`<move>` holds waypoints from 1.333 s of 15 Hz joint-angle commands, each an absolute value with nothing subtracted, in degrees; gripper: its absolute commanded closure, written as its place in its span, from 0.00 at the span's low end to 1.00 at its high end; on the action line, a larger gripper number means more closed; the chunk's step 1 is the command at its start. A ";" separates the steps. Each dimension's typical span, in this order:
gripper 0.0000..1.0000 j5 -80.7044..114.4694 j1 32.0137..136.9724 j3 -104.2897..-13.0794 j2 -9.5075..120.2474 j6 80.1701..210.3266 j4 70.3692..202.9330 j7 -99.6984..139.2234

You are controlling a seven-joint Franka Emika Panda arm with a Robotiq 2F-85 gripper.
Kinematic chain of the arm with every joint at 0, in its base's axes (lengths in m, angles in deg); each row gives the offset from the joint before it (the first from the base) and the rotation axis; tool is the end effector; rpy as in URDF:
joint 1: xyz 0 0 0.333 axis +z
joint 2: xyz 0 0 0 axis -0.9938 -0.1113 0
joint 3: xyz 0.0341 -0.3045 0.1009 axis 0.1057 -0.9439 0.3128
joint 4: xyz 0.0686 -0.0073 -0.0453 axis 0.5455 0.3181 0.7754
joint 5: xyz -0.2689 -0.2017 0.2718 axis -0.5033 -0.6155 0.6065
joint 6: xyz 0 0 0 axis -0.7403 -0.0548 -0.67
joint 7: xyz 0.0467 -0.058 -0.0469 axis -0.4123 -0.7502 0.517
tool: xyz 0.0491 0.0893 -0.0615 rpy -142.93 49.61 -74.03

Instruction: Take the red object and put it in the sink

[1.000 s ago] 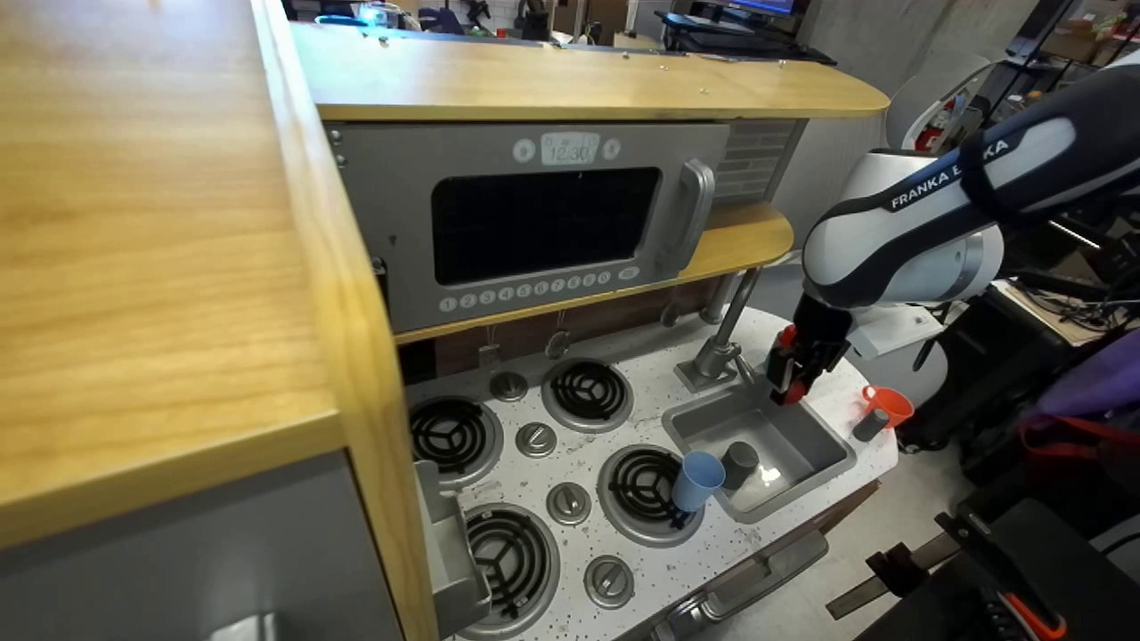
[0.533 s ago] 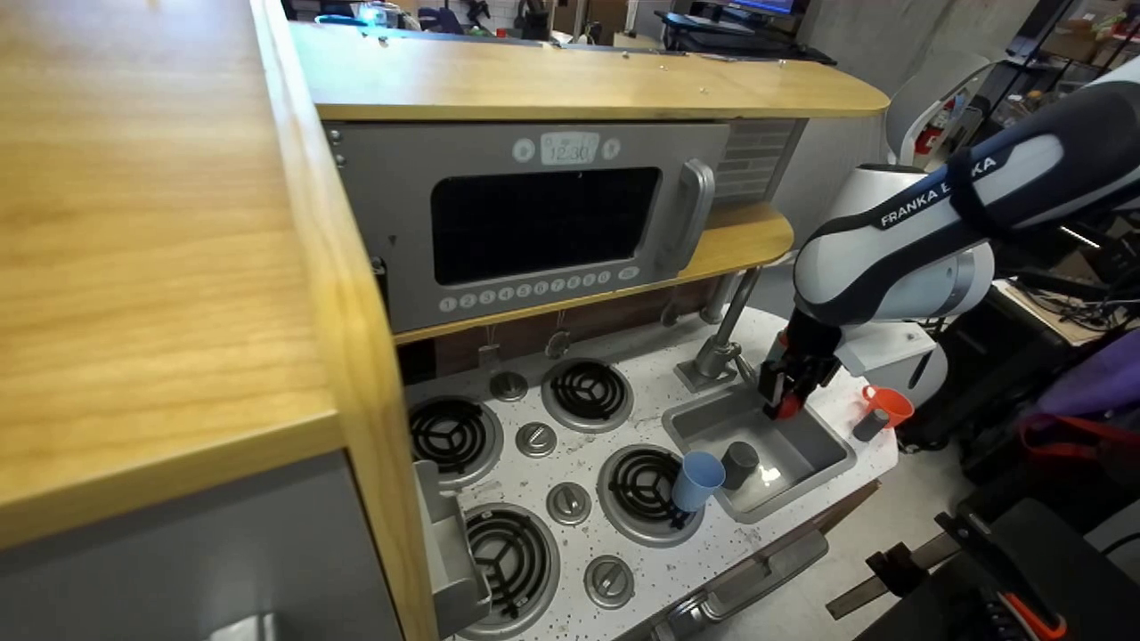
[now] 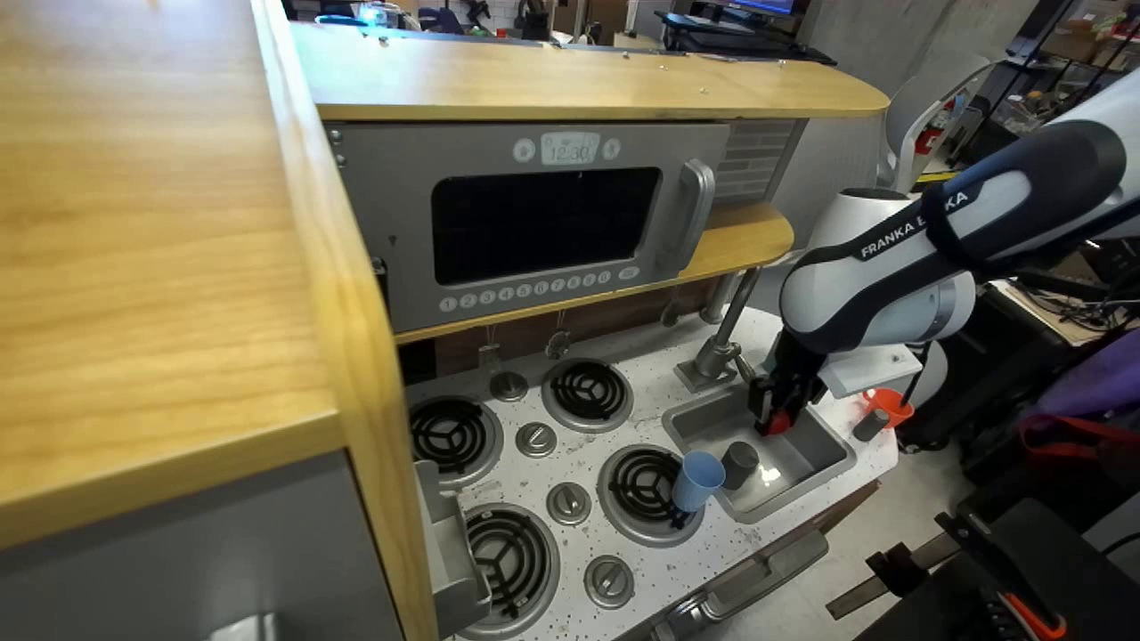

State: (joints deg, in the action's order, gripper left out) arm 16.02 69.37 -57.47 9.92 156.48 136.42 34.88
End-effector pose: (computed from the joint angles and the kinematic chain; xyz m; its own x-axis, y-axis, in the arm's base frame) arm 0.6246 -0.1908 -0.0632 0.9869 -0.0361 -0.1571 -0.0297 -0.9986 0.0432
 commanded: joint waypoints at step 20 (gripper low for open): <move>0.22 15.05 74.46 -62.23 1.92 161.10 132.29 29.69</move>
